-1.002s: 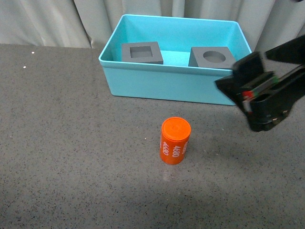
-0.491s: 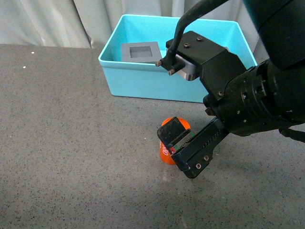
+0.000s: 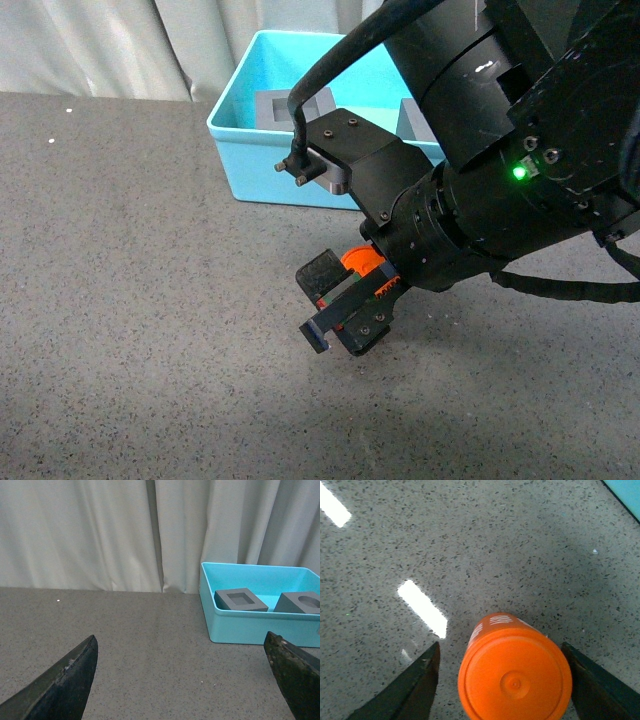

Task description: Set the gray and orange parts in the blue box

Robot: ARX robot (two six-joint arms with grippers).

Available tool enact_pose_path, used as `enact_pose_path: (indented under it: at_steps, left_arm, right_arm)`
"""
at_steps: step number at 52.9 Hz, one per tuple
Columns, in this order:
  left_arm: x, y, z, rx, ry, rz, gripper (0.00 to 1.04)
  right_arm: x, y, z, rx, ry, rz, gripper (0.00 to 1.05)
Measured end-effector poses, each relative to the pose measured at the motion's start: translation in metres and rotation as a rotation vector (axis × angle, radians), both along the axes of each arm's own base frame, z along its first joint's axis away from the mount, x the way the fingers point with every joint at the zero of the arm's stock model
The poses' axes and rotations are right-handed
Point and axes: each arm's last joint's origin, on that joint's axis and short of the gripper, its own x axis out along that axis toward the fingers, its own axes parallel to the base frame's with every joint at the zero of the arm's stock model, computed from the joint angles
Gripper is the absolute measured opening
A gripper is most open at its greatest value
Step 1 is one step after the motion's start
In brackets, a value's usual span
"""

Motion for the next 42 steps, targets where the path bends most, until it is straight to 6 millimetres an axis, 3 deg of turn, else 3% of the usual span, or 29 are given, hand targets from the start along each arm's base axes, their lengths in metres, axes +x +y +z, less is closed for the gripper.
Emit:
enact_pose_path:
  at_steps: [6,21,36,42]
  left_arm:
    - [0.0,0.0,0.0,0.0,0.0,0.0,0.98]
    - [0.0,0.0,0.0,0.0,0.0,0.0,0.98]
    - [0.0,0.0,0.0,0.0,0.0,0.0,0.98]
    - [0.0,0.0,0.0,0.0,0.0,0.0,0.98]
  right_arm:
    - [0.001,0.001,0.0,-0.021,0.006,-0.014,0.47]
    - [0.006,-0.005,0.015,-0.007,-0.027,-0.053,0.45]
    - [0.021,-0.033,0.097,0.137,-0.196,-0.165,0.45]
    - [0.041,-0.047,0.125,0.185,-0.259,-0.232,0.45]
